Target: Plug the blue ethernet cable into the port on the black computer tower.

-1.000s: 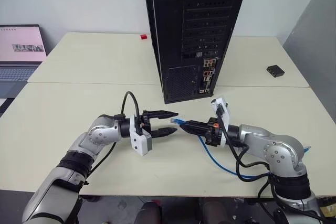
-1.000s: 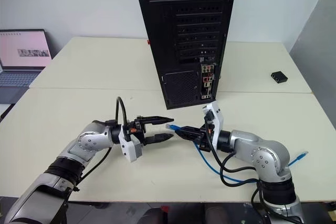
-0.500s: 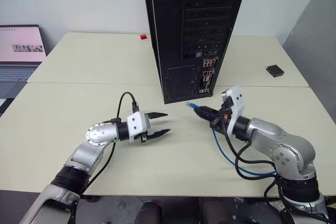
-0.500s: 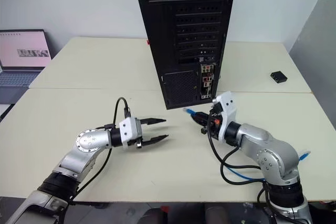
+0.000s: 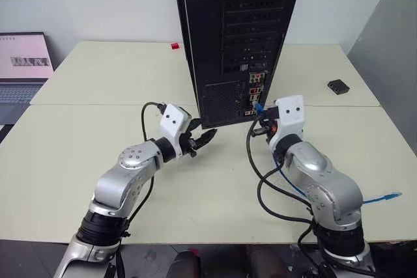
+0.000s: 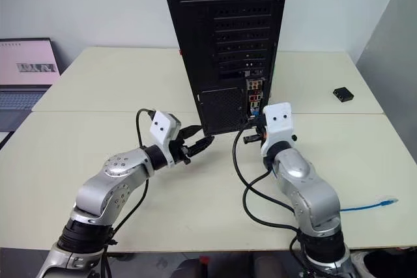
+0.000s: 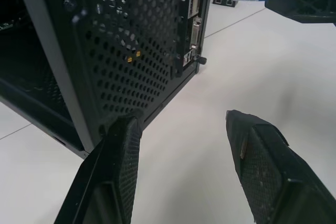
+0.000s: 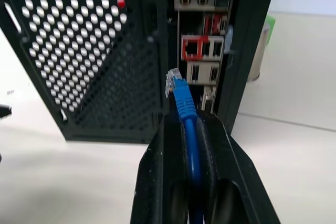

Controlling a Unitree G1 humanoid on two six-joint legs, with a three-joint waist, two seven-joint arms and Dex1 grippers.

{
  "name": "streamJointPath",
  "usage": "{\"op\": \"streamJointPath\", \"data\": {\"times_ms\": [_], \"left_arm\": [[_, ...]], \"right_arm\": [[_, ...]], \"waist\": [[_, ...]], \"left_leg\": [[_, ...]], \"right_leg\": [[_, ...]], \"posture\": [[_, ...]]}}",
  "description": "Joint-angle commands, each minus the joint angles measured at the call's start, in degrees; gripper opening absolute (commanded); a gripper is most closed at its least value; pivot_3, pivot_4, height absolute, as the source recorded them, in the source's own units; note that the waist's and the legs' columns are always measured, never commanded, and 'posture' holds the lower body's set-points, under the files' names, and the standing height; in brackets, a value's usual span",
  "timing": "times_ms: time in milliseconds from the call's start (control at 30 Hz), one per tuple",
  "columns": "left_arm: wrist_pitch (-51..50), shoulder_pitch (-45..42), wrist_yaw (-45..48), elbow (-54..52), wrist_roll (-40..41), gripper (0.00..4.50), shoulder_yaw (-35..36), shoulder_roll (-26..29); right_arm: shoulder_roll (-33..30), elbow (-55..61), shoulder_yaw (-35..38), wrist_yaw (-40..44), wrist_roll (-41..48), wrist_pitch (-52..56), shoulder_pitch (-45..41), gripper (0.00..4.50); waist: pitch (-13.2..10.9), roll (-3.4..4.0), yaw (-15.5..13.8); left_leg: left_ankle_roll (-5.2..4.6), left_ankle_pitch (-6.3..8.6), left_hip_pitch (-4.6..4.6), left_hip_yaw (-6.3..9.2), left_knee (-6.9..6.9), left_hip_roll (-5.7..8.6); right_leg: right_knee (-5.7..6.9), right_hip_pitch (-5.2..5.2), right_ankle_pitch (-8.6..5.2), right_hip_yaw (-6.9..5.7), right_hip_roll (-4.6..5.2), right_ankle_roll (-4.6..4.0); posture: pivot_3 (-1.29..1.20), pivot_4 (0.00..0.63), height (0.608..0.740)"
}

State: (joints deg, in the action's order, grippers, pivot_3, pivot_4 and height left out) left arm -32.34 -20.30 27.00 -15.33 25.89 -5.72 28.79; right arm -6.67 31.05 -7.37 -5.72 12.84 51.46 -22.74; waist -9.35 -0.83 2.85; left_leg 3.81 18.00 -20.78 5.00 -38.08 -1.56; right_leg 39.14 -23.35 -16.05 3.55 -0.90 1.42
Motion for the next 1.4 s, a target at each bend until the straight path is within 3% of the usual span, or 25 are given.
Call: {"op": "streamJointPath", "data": {"times_ms": [33, 300, 1100, 1400], "left_arm": [[-1.1, 1.0, -1.6, -4.5, -1.6, 2.67, 1.9, 0.3], [-0.1, 1.1, -3.5, -6.2, -5.7, 2.67, 1.8, -0.1], [0.2, -0.9, 0.0, -3.1, -6.1, 2.67, 2.9, -2.8], [0.3, -0.7, 0.1, -3.3, -6.8, 2.67, 2.6, -3.2]], "right_arm": [[1.7, 0.1, 0.6, -1.1, -2.1, -2.6, -1.4, 0.0], [3.7, -0.4, 0.9, -1.1, -4.5, -2.3, -2.2, 0.0], [10.3, -5.5, -2.9, -2.8, -12.7, -8.4, -1.9, 0.0], [12.7, -9.7, 1.3, -3.2, -11.7, -9.7, -4.6, 0.0]], "waist": [[0.0, 0.0, 0.0], [0.0, 0.0, -0.1], [0.0, 0.0, 0.0], [0.0, 0.01, 0.0]], "left_leg": [[0.0, 0.0, 0.0, 0.0, 0.0, 0.0], [0.0, 0.0, 0.0, -0.03, 0.01, 0.02], [0.0, 0.0, 0.0, -0.06, 0.04, 0.01], [0.0, 0.0, -0.01, -0.06, 0.04, 0.01]], "right_leg": [[0.0, 0.0, 0.0, 0.01, 0.0, 0.0], [-0.02, 0.0, 0.0, 0.03, 0.03, 0.0], [-0.04, -0.02, 0.0, 0.05, 0.04, 0.0], [-0.05, -0.03, 0.0, 0.05, 0.04, 0.0]], "posture": [[0.0, 0.15, 0.74], [0.0, 0.15, 0.74], [0.0, 0.15, 0.74], [0.0, 0.15, 0.74]]}}
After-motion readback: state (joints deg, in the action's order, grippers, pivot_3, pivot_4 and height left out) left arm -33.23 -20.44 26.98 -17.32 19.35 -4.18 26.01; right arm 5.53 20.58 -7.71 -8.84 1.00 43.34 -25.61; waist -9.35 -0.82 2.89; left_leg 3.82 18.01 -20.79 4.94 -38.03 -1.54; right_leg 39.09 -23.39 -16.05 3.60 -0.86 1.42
